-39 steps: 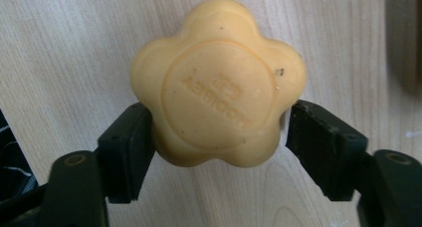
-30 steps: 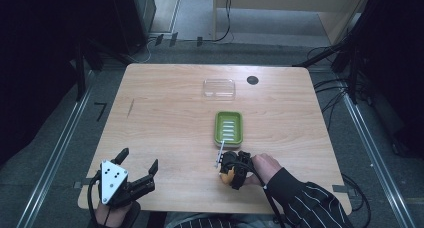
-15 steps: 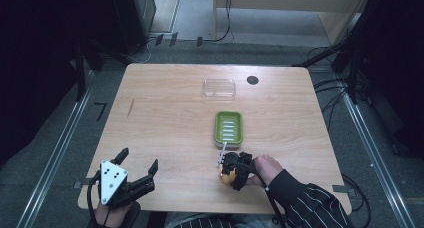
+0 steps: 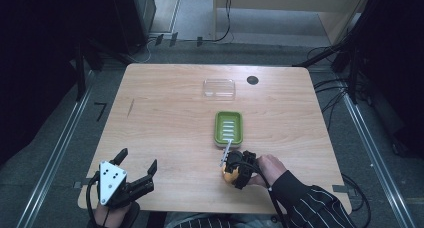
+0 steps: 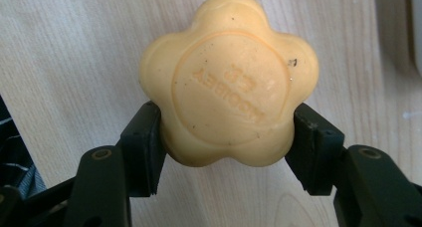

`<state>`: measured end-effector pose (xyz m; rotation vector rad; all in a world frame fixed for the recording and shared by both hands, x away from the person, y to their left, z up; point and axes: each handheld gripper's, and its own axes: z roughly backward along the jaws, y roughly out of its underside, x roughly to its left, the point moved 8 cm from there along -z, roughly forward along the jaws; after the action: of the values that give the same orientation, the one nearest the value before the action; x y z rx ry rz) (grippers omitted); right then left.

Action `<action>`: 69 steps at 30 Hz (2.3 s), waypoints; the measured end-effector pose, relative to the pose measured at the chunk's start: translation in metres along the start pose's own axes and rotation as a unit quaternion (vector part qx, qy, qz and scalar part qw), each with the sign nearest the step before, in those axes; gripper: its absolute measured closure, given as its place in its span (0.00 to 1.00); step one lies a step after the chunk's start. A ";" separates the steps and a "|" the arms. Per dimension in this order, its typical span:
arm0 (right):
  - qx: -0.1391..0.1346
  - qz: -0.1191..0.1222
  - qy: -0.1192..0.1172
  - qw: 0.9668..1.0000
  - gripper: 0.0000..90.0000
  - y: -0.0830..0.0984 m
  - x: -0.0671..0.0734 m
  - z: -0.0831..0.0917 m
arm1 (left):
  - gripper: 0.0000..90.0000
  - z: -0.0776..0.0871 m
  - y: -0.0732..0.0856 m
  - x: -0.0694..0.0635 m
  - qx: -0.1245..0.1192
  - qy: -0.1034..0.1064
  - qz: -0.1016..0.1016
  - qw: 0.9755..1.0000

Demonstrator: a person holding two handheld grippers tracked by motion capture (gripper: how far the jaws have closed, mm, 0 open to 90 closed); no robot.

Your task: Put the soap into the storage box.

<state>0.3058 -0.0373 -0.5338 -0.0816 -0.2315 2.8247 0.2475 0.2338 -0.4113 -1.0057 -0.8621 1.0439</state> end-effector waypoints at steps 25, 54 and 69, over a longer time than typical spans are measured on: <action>-0.008 -0.067 0.017 0.998 0.45 0.025 -0.020 0.012 | 0.15 0.001 0.001 0.001 0.002 -0.002 0.001 1.000; -0.016 -0.127 0.041 0.991 0.45 0.046 -0.053 0.023 | 0.15 0.006 0.002 0.004 -0.001 -0.010 0.004 1.000; -0.025 -0.147 0.057 0.987 0.45 0.044 -0.065 0.029 | 0.15 0.005 0.002 0.003 0.002 -0.008 0.002 1.000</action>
<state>0.3521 -0.1031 -0.5110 -0.2014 -0.2639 2.5121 0.2435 0.2384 -0.4111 -0.9967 -0.8725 1.0576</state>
